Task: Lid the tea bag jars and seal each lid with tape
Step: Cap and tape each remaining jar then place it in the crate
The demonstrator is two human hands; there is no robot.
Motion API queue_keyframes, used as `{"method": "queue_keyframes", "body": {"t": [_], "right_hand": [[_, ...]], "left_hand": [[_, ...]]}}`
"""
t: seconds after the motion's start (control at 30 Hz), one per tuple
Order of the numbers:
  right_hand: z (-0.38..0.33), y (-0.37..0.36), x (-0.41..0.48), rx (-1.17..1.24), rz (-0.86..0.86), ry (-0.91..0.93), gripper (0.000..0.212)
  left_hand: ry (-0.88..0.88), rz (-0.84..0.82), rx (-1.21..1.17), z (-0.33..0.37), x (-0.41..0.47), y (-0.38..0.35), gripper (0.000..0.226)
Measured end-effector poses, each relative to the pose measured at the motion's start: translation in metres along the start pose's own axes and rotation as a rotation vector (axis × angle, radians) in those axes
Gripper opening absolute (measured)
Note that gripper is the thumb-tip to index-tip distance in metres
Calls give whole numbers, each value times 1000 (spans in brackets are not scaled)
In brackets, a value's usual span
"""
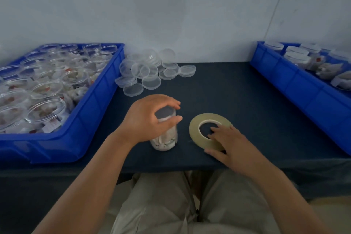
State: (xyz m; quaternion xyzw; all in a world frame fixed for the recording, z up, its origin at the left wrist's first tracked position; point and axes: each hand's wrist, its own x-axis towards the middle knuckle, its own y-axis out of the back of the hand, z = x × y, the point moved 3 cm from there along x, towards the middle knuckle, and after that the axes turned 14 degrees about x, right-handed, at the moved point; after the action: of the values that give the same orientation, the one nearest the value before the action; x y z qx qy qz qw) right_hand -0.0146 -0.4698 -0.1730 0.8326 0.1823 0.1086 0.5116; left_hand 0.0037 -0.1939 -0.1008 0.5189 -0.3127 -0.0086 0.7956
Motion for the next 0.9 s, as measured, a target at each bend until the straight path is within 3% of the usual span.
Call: {"method": "queue_keyframes", "body": {"t": [0.13,0.3,0.4,0.5,0.7,0.9], "right_hand": [[-2,0,-10,106,151,3,46],[-19,20,-25,474,296,-11,41],[-34,28,-34,564,336,25,41],[-44,33,-39,629,380,53,36],[-59,38,-46,682,412,126,30],[-68,36,-49,724,419,135,31]], "left_hand": [[-102,1,60,8,13,-8,35],[-235,112,274,8,18,-6,42],[-258,267,390,17,11,1,58],[-177,393,300,43,-5,9,60],[114,286,-213,83,-27,16,21],[149,286,-289,90,-30,15,14]]}}
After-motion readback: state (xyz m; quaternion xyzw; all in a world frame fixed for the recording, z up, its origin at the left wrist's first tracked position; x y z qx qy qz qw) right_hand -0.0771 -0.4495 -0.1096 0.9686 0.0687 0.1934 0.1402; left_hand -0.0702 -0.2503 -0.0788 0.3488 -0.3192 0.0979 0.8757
